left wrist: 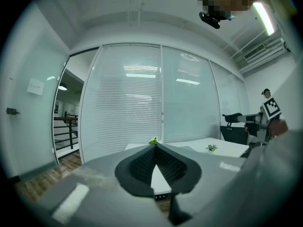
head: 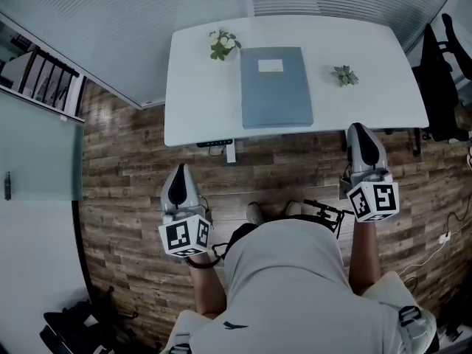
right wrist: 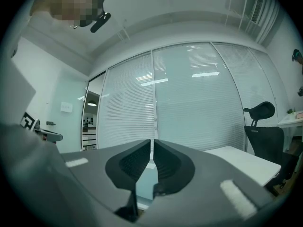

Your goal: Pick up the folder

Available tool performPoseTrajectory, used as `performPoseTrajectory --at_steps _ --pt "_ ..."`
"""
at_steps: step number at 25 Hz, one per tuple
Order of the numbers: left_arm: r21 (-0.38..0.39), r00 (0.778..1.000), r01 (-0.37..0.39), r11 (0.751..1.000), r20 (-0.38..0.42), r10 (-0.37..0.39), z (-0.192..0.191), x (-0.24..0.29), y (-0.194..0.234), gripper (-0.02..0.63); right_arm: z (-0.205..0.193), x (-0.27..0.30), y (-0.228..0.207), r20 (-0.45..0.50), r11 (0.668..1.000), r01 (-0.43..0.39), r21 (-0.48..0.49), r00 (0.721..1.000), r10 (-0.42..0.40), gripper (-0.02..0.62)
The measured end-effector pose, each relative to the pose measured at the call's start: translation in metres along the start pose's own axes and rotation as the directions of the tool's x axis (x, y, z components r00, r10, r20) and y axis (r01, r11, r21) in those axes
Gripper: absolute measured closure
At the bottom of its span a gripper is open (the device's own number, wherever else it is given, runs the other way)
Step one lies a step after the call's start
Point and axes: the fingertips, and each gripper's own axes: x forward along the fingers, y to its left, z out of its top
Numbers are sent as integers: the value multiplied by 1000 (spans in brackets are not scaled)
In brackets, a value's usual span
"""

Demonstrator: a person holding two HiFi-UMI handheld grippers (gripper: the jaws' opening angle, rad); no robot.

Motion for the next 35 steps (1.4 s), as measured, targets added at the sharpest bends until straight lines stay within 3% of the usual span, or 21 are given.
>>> performPoseTrajectory --at_steps 10,27,35 --pt "-6 1000 9 1000 -3 -9 -5 4 16 600 -4 1 8 -15 1000 24 -8 1000 -24 574" --pt "-41 998 56 998 -11 -57 -13 30 86 600 -4 29 47 -24 991 116 -60 993 -118 574" --pt "-35 998 53 998 -41 -54 -20 55 93 600 -10 53 39 -45 990 122 -66 991 -125 574"
